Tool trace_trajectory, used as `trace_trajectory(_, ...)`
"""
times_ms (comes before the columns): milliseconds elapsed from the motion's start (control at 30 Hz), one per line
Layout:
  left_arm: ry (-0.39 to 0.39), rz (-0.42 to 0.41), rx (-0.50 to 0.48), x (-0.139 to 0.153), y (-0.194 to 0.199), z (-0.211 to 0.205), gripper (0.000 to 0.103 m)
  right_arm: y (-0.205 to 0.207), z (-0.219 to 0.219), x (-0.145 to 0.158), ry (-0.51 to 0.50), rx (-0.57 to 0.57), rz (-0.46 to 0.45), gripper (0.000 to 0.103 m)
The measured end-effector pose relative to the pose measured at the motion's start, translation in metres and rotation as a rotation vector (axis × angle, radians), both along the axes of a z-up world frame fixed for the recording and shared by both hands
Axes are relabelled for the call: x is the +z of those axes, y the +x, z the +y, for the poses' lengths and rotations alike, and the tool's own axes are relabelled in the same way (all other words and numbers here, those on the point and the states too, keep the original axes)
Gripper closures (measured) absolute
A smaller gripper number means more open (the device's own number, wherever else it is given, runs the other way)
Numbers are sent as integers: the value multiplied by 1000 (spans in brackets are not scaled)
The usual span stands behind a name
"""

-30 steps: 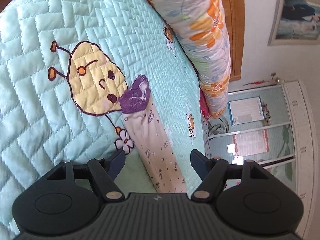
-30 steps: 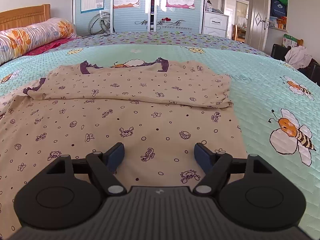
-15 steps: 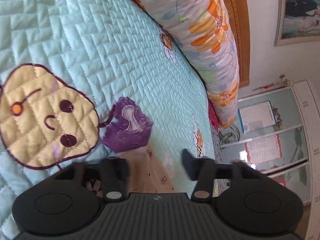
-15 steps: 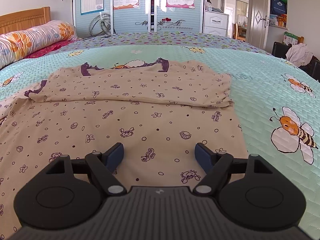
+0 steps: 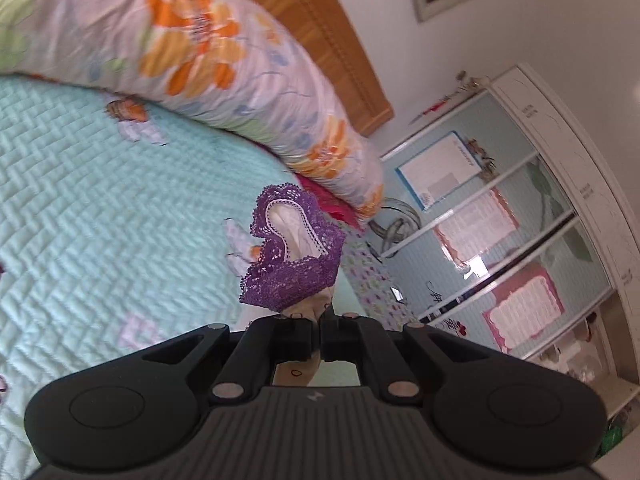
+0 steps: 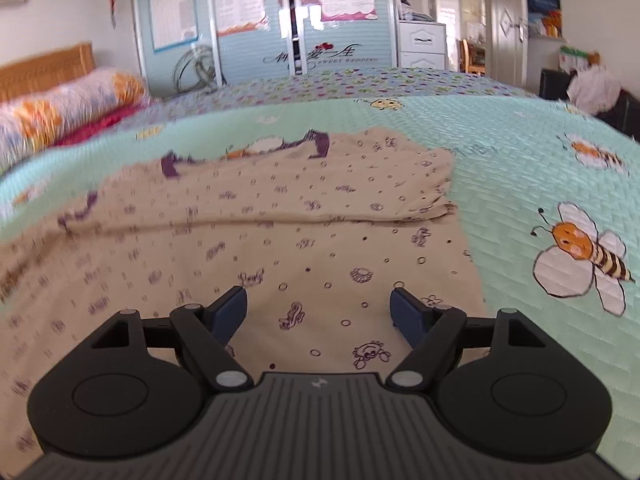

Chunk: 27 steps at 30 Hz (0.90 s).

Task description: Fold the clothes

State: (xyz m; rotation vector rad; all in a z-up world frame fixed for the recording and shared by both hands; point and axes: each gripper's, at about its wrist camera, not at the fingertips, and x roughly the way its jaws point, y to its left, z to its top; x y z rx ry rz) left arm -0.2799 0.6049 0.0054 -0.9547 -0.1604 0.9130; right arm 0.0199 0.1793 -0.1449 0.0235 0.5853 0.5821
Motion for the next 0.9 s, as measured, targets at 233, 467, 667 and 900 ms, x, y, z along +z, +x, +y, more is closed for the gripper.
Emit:
trace_trajectory(233,226,112,-277,81,135,-77,101,1,-89,31,168,-76,-40,25)
trace_trajectory(467,401,345,-610,63,295,-228,101,6,-154,12,241,-126,-41,24)
trace_trajectory(667,441,642,-871,-52,396,-329,101,25,-174,-10,369,-132,95,24)
trace_trajectory(900,453,853,-966,-144,413,-352,92,43,-183,-24,451,-152,220,24)
